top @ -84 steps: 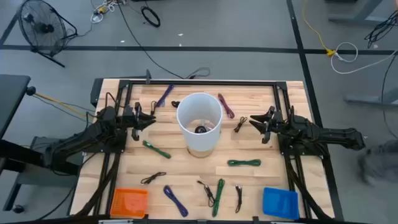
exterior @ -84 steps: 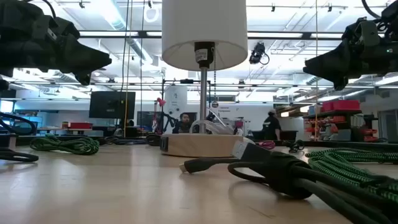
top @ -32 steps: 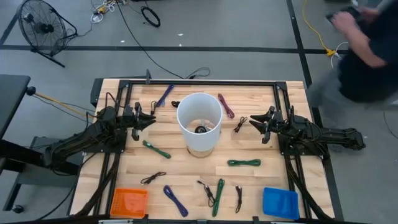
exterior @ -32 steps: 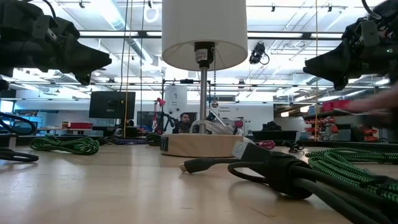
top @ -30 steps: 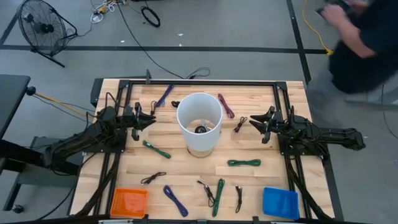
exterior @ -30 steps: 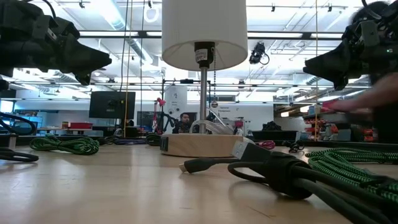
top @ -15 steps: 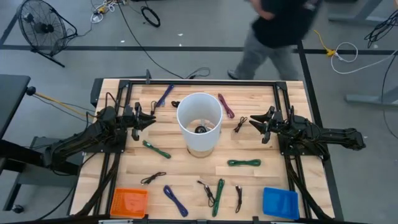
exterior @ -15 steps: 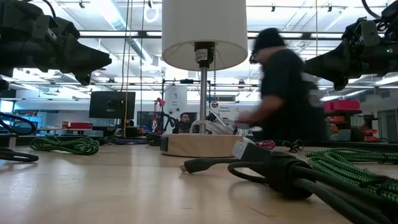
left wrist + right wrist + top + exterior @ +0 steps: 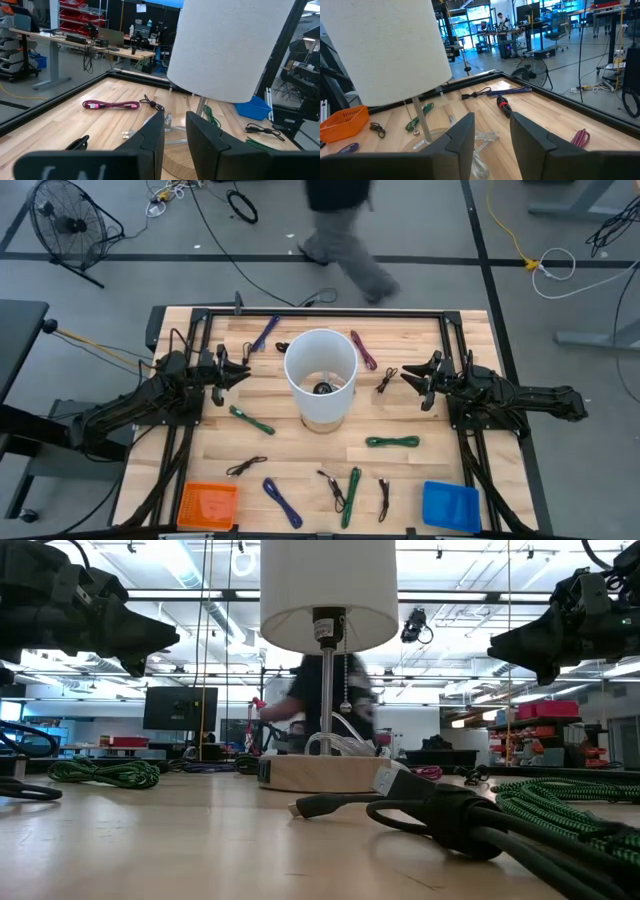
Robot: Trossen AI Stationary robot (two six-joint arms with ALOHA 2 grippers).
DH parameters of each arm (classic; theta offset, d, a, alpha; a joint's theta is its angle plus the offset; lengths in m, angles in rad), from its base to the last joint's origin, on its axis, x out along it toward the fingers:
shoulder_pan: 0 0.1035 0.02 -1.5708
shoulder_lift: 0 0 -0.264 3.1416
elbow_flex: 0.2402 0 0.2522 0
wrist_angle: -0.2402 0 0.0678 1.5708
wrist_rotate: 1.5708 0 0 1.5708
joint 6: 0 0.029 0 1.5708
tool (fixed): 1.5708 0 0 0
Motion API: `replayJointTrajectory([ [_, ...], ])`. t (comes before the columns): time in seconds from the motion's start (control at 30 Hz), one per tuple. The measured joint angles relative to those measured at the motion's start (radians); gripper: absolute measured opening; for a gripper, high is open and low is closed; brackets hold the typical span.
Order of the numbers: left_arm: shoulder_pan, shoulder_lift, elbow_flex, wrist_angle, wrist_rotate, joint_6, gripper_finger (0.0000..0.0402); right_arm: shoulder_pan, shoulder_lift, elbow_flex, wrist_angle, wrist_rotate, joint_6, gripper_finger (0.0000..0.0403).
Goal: Pick & Place USB Port
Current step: Put the black and pink charger cable into the blue bin
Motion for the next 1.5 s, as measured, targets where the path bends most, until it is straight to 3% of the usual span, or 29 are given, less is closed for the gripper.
replayJointTrajectory([
  [0.63,0.000,0.000,0.000,0.011,-0.045,0.000,0.0083,0.000,0.000,0.000,0.008,0.000,0.000,0.0126],
  [0.97,0.000,0.000,0.000,0.006,-0.049,0.001,0.0083,0.000,0.000,0.000,0.193,0.009,0.000,0.0126],
  [1.13,0.000,0.000,0.000,0.006,-0.118,0.003,0.0083,-0.008,0.000,0.001,0.311,0.116,-0.054,0.0126],
  [1.23,0.000,0.000,0.000,0.006,-0.181,0.012,0.0083,-0.051,0.034,0.003,0.284,0.234,-0.048,0.0126],
  [1.3,0.000,0.000,0.000,0.008,-0.209,0.012,0.0083,-0.105,0.067,0.006,0.202,0.252,-0.009,0.0126],
  [1.5,0.000,0.000,0.000,0.012,-0.237,0.012,0.0083,-0.303,0.267,0.053,0.103,0.080,0.123,0.0126],
])
